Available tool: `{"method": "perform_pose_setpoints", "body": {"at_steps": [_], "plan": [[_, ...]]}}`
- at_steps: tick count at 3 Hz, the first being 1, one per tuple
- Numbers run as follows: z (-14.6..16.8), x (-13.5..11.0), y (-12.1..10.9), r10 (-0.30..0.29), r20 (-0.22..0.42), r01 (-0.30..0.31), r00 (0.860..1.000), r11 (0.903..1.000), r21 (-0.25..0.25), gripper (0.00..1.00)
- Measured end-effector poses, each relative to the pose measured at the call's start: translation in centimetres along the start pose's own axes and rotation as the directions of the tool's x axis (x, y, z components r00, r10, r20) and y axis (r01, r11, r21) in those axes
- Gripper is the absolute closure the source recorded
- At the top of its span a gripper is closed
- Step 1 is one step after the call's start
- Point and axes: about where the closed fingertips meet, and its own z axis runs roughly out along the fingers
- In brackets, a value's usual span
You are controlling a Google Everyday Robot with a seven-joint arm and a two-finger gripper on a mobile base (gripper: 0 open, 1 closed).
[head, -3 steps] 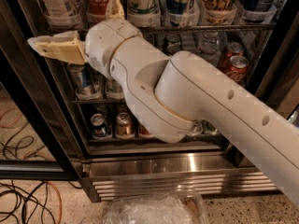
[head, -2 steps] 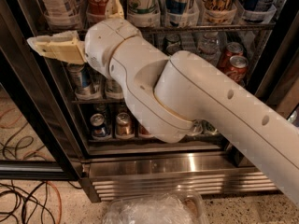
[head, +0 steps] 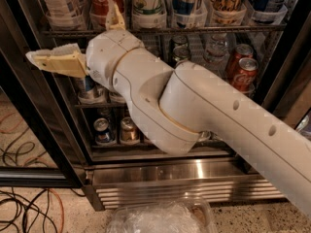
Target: Pick blue plastic bottle from top shelf of fridge
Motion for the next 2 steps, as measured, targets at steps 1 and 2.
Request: {"method": "perform_pose_setpoints", "body": {"at_steps": [1,2], "plan": [[0.0,1.1,2.8,0.078,0.02,-0.078,0.997,0.9967,-0.023,0.0],[-0.2,1.8,5.3,0.149,0.037,-0.149,0.988,0.9888,0.008,0.0]]}}
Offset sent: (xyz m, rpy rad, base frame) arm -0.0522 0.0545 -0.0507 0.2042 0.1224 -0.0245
